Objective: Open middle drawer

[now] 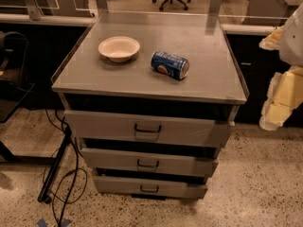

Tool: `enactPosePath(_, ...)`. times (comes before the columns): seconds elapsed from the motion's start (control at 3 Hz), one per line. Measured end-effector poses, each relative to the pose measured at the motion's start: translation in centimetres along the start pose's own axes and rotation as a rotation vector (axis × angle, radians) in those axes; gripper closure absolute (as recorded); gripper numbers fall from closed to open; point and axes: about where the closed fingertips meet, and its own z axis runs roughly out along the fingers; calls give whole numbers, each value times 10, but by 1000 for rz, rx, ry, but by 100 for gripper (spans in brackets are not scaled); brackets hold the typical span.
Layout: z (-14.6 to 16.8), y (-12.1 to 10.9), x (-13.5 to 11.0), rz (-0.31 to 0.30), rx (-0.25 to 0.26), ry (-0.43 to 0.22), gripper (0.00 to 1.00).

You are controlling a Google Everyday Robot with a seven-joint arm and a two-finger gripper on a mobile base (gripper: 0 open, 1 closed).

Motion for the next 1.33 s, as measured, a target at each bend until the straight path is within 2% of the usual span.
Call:
enactPosePath(0.33,21,11,-2,9,-20,-21,0)
enactPosePath(0.67,22,13,-2,6,-20,-23,0)
enactPosePath(1.0,36,37,-6,-35,-11,-46,0)
enactPosePath(1.33,49,77,-9,-68,38,-101,0)
